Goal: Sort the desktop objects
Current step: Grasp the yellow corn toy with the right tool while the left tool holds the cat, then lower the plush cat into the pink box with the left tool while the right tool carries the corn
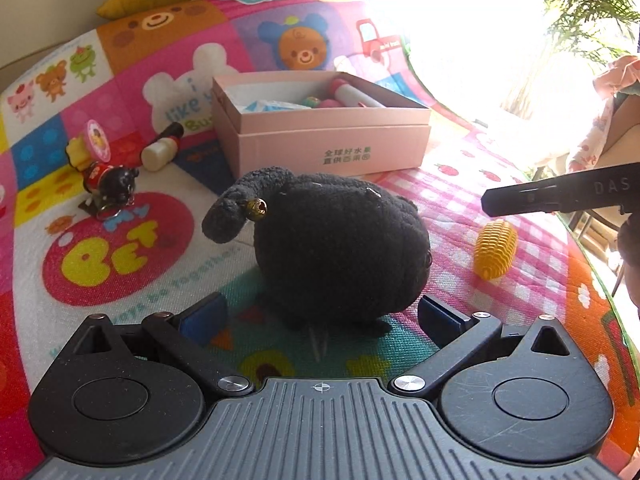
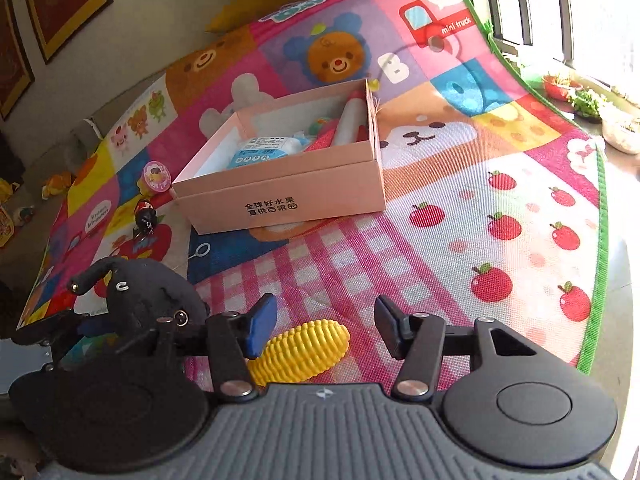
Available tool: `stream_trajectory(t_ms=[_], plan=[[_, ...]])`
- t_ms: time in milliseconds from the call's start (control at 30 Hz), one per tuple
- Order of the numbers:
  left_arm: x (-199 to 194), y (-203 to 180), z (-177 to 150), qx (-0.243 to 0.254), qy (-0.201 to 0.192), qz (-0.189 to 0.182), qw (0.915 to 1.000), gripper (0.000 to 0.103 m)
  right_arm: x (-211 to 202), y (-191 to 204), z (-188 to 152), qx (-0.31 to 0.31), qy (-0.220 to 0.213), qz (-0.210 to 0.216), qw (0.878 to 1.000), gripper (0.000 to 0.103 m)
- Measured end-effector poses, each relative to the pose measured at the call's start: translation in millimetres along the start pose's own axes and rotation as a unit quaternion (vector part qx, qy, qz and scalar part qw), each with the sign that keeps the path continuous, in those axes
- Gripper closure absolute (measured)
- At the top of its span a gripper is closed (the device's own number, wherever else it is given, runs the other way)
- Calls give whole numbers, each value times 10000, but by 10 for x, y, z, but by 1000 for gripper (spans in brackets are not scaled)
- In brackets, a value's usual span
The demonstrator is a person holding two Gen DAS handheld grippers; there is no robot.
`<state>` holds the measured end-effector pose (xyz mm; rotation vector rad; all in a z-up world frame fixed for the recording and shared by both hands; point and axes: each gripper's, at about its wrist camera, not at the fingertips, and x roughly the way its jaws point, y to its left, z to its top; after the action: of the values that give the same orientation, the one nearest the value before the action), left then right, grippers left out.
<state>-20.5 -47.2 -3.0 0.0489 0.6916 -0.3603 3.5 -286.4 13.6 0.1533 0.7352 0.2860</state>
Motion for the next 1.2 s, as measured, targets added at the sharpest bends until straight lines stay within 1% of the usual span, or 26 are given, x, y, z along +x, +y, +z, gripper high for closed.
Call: stream_trajectory(t_ms=[33, 100, 233, 333, 433, 600, 767, 867, 900, 1000, 1200], plan=[[0, 0, 0, 0, 1, 1, 10000, 0, -45, 23, -21, -158, -82, -18, 9998, 37], [3, 3, 3, 1, 2, 2, 10000, 0, -138, 90, -79, -631, -209, -26, 9978, 32], [5, 4, 3, 1, 4, 2, 10000, 0, -213, 214, -221, -1383, -218, 16, 9902, 24], [6, 3, 2, 2, 3, 3, 10000, 0, -250, 294, -320, -1811, -199, 88, 9832, 23], [6, 2, 2, -1, 2, 2, 10000, 0, -286, 326, -381, -2045, -179, 132, 9786, 22], [4, 1, 3, -1, 3, 3, 10000, 0, -290, 265, -502, -2152, 12, 91, 9765, 23], [6, 2, 0, 5, 5, 8, 10000, 0, -314, 156, -649, -1985, 168, 16, 9800, 23], [7, -1, 1, 4, 5, 7, 10000, 0, -370, 95, -716, -1782, 127, -7, 9839, 23], [8, -2, 0, 6, 6, 8, 10000, 0, -390, 78, -737, -1719, 103, -19, 9851, 24], [9, -3, 0, 8, 7, 11, 10000, 0, -460, 39, -804, -1580, 11, -27, 9874, 35], [8, -4, 4, -2, 2, -2, 10000, 0, -510, 60, -846, -1546, -79, -137, 9879, 36]])
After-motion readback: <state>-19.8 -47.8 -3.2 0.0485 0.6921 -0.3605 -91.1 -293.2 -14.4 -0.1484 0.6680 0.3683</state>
